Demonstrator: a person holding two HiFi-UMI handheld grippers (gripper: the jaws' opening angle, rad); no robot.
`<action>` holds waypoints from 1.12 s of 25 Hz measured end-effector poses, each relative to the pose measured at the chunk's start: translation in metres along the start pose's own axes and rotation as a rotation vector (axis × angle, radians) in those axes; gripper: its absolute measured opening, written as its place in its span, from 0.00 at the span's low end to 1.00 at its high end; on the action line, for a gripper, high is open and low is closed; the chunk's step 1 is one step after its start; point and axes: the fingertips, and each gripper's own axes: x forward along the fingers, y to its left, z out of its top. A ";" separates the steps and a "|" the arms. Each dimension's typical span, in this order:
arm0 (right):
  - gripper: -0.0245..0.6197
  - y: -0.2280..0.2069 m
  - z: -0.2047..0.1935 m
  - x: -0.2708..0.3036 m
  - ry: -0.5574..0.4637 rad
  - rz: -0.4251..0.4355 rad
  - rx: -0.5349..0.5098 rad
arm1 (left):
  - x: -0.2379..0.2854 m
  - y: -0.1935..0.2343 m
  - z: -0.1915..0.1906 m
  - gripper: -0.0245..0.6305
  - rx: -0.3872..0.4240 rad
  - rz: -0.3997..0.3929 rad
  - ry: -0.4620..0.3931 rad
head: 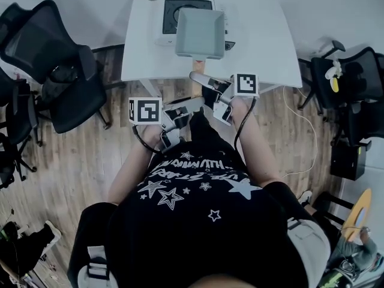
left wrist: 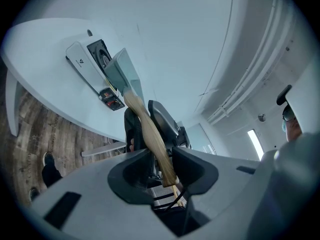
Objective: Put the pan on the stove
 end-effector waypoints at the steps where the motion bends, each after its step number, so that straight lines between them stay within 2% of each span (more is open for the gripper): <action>1: 0.29 -0.002 0.003 0.002 0.003 0.002 0.002 | 0.000 0.002 0.003 0.24 -0.001 0.004 -0.004; 5: 0.29 -0.003 0.012 0.005 0.004 0.023 0.016 | 0.005 0.004 0.014 0.24 0.009 0.018 -0.016; 13: 0.29 -0.024 0.055 0.022 0.022 0.063 0.044 | 0.022 0.026 0.058 0.24 0.003 0.058 -0.041; 19: 0.29 -0.038 0.077 0.039 0.053 0.077 0.032 | 0.025 0.041 0.084 0.24 -0.003 0.084 -0.053; 24: 0.29 -0.081 0.120 0.071 0.077 0.057 0.074 | 0.033 0.082 0.136 0.24 -0.050 0.110 -0.049; 28: 0.29 -0.088 0.125 0.075 0.088 0.044 0.089 | 0.034 0.090 0.143 0.24 -0.055 0.115 -0.046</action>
